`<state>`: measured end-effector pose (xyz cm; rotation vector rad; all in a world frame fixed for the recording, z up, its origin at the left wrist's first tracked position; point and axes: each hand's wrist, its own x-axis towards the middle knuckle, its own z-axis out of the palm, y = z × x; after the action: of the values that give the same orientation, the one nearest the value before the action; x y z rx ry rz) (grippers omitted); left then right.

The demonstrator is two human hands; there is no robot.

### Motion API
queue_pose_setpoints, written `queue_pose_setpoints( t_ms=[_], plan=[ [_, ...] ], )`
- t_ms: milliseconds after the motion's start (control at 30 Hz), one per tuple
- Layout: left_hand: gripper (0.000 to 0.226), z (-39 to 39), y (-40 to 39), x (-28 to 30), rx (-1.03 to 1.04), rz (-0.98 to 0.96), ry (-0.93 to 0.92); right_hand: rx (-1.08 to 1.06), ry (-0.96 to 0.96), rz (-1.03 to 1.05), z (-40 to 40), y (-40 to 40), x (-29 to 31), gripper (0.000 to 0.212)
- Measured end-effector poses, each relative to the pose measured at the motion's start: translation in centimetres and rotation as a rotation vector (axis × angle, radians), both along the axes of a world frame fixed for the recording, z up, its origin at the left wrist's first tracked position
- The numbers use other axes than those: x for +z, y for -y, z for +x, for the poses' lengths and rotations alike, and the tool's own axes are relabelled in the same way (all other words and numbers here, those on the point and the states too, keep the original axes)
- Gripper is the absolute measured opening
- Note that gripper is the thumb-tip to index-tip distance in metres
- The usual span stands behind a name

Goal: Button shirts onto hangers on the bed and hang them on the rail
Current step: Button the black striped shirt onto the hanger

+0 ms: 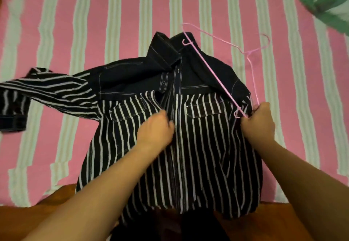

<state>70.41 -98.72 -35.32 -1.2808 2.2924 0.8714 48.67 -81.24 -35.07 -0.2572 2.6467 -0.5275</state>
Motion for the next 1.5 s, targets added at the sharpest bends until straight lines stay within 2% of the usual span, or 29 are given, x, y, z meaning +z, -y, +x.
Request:
queue_pose_setpoints(
  t_ms=[33,67,100,133,200,267,333,367,433,500,567,633,733,800,900,933,1033,1067,1100,1133,1200,1267,1367,1500],
  plan=[
    [0.026,-1.8,1.6,-0.3,0.006,-0.22,-0.108,-0.002,0.012,-0.003,-0.3,0.1,-0.5,0.024],
    [0.033,-4.1,3.3,-1.0,-0.04,-0.393,-0.13,0.009,0.03,-0.013,-1.0,0.3,-1.1,0.022],
    [0.042,-5.7,4.6,-2.1,-0.112,-0.488,-0.074,0.022,0.052,-0.03,-1.1,0.2,-1.5,0.021],
    [0.05,-7.4,5.9,-3.3,-0.192,-0.513,0.028,0.032,0.072,-0.041,-1.6,0.1,-1.9,0.02],
    [0.059,-9.8,7.7,-5.8,-0.316,-0.43,0.237,0.07,0.094,-0.042,-2.4,-0.5,-2.8,0.022],
    [0.054,-10.3,8.8,-7.8,-0.429,-0.358,0.36,0.116,0.092,-0.03,-3.0,-1.2,-3.7,0.024],
    [0.039,-9.8,9.9,-8.0,-0.442,-0.246,0.347,0.111,0.082,-0.009,-3.8,-2.0,-4.3,0.02],
    [0.029,-9.2,10.5,-7.6,-0.35,-0.222,0.29,0.11,0.068,-0.001,-4.3,-2.5,-4.4,0.017],
    [0.018,-7.9,12.0,-5.7,0.103,-0.253,0.05,0.142,0.047,0.005,-5.3,-3.7,-4.9,0.012],
    [0.017,-6.7,13.9,-3.2,0.577,-0.337,-0.171,0.219,0.06,0.044,-6.3,-4.3,-4.9,0.011],
    [0.021,-5.3,15.8,-0.9,0.872,-0.431,-0.275,0.345,0.067,0.092,-6.7,-3.8,-4.7,0.013],
    [0.037,-4.4,17.2,0.9,1.069,-0.417,-0.353,0.454,0.037,0.093,-6.8,-2.6,-4.2,0.022],
    [0.054,-3.8,17.2,2.8,1.161,-0.115,-0.523,0.662,0.01,0.101,-7.0,0.3,-3.4,0.026],
    [0.041,-3.7,15.9,3.8,0.984,0.107,-0.518,0.739,-0.018,0.102,-7.4,2.6,-2.8,0.022],
    [0.011,-3.9,13.3,4.4,0.645,0.384,-0.45,0.763,-0.134,-0.015,-8.1,7.0,-2.6,0.029],
    [0.013,-3.9,12.6,4.8,0.5,0.425,-0.41,0.782,-0.136,-0.008,-8.4,8.8,-2.7,0.029],
    [0.034,-4.2,11.8,4.7,-0.138,0.459,-0.151,0.876,-0.141,0.004,-8.6,14.2,-3.4,0.029],
    [0.033,-4.2,12.0,4.5,-0.25,0.428,-0.078,0.909,-0.146,-0.016,-8.4,15.6,-3.8,0.031],
    [0.024,-4.2,12.6,4.1,-0.266,0.344,-0.066,0.94,-0.156,-0.032,-8.0,16.8,-4.2,0.033],
    [0.023,-4.0,13.8,3.4,-0.194,0.204,-0.094,0.959,-0.154,-0.038,-7.7,17.5,-4.6,0.033],
    [0.027,-3.0,17.7,0.7,0.049,-0.164,-0.144,0.959,-0.154,-0.02,-6.9,18.3,-5.3,0.032],
    [0.038,-2.7,21.7,-2.0,0.096,-0.365,-0.093,0.96,-0.166,-0.008,-6.4,18.7,-5.7,0.035],
    [0.046,-4.0,25.3,-6.1,-0.135,-0.275,0.021,0.968,-0.119,0.018,-5.4,19.1,-5.9,0.046],
    [0.026,-5.4,27.4,-7.9,-0.205,-0.099,-0.142,1.035,0.099,0.128,-4.8,19.0,-5.4,0.059]
  ],
)
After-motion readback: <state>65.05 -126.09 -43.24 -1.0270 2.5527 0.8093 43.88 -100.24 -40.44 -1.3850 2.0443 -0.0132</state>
